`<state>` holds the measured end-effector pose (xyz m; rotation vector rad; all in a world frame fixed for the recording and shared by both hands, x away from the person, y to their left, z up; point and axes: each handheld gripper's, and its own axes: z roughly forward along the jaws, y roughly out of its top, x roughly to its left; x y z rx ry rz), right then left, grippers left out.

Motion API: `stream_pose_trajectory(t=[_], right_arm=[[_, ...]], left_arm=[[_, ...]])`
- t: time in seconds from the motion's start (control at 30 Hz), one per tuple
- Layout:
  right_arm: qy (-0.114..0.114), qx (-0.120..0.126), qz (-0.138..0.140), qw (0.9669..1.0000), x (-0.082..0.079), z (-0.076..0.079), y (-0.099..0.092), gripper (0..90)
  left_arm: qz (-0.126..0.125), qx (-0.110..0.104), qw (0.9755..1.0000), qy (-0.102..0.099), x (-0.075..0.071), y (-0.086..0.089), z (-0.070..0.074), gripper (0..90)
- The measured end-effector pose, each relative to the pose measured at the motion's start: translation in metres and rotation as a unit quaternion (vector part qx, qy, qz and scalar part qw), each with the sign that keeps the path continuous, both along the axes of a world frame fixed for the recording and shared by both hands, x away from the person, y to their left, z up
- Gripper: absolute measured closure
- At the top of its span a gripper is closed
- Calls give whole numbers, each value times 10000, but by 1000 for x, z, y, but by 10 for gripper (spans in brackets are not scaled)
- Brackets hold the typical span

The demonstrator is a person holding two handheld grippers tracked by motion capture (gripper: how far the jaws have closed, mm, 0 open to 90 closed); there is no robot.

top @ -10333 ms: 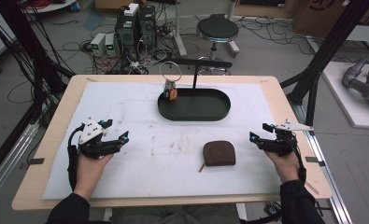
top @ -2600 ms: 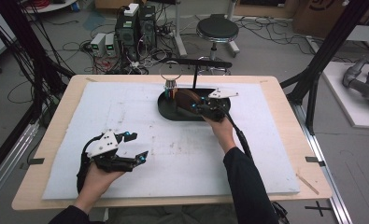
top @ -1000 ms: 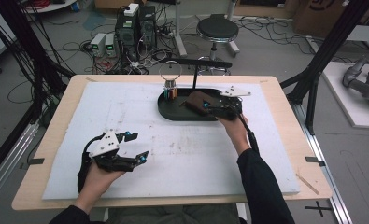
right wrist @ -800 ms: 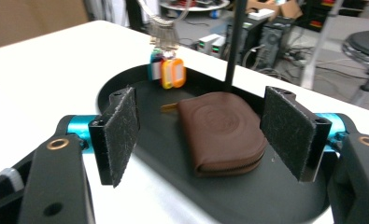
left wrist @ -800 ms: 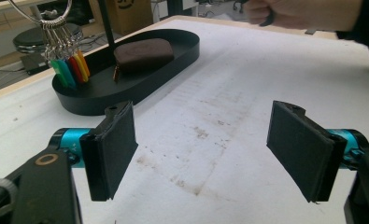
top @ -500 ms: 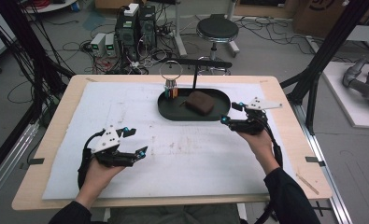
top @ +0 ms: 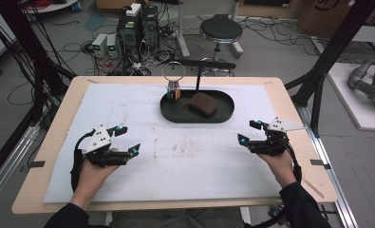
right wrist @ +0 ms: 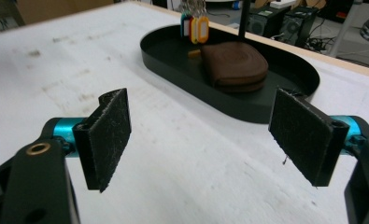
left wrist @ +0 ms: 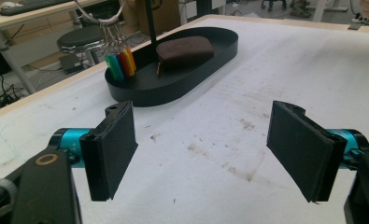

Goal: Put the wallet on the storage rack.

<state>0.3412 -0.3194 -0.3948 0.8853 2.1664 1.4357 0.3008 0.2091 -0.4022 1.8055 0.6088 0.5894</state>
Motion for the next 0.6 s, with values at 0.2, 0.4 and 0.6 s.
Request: stream_pose_trajectory(t=[0.2,0.4,0.6], right_arm=[[96,-7,-65,9999,3,-8,-11,213],[168,2,-121,9998,6,-10,-13,211],[193,-29,-175,9997,8,-12,-15,211]], left_arm=[[119,-44,9999,38,-1,8,-4,237],[214,-140,9996,87,-3,12,-6,237],[277,-136,9995,118,-6,13,-8,238]])
